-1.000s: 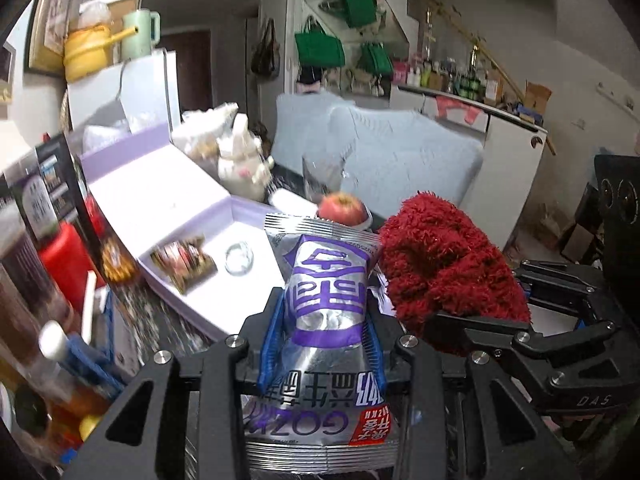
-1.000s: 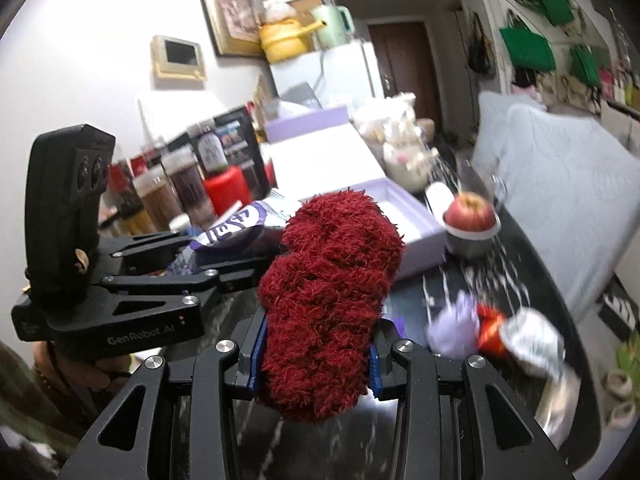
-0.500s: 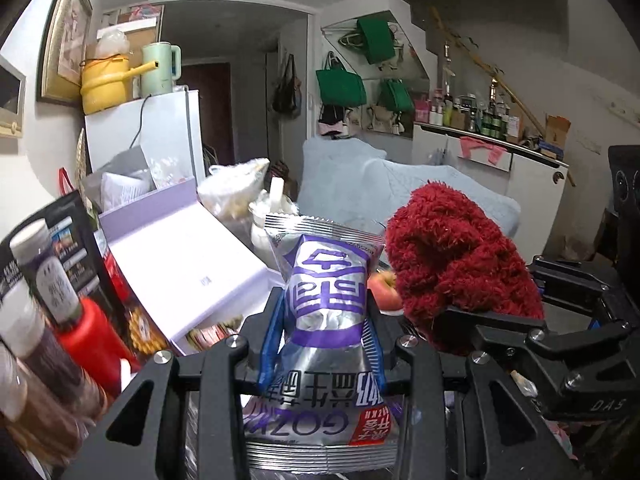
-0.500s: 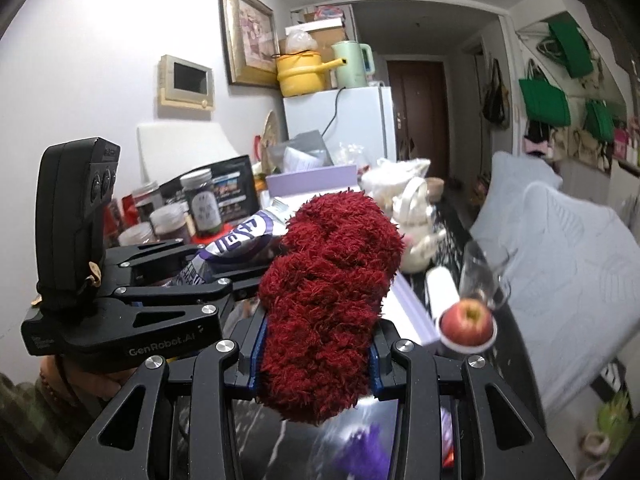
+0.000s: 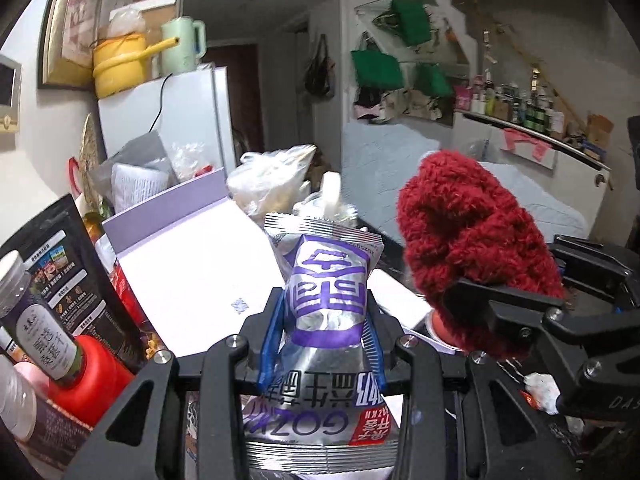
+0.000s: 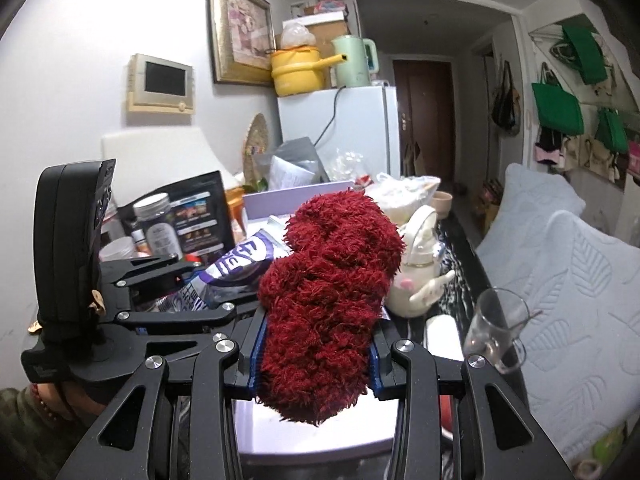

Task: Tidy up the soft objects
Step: 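Lower the silver snack bag and red scarf into the lavender box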

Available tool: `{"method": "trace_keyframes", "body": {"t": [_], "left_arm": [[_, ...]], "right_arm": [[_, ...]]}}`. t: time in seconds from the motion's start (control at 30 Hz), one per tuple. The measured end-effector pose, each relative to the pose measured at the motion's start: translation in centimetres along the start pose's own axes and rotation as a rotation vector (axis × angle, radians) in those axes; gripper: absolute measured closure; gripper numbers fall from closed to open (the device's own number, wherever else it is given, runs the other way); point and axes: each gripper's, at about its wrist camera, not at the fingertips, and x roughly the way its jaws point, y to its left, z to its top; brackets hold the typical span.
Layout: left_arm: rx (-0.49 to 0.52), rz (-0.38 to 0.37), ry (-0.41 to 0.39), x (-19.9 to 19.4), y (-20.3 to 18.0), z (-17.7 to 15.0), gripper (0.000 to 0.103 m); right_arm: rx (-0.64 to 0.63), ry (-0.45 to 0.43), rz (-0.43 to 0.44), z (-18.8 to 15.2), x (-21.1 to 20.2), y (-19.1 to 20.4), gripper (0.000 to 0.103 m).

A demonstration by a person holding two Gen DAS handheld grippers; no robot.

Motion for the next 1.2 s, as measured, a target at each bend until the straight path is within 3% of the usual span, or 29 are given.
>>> {"method": "trace_keyframes", "body": {"t": [0.2,0.47,0.8,1.2], "left_arm": [[-0.016,0.036,0.078,3.9,0.6,-0.4,0.067],[-0.048,0.005,0.223,8.5,0.8,-3.1,0.067],[-0.017,0.007,0.368,11.9,-0.2,-6.5,0.067],[-0.008,0.007,0.517,13.9,-0.1,-8.4,0.067]], "right_arm": [[0.030,0.072,-0.004,-0.1,4.0,-2.1,0.065],[0.104,0.214,0.029,-2.7,8.3,-4.6,0.065],[0.140,0.336,-0.015,-6.1,11.6,-6.5,0.065],[0.196,0.459,0.012,-8.7,13.6,-7.2,0.064]]}}
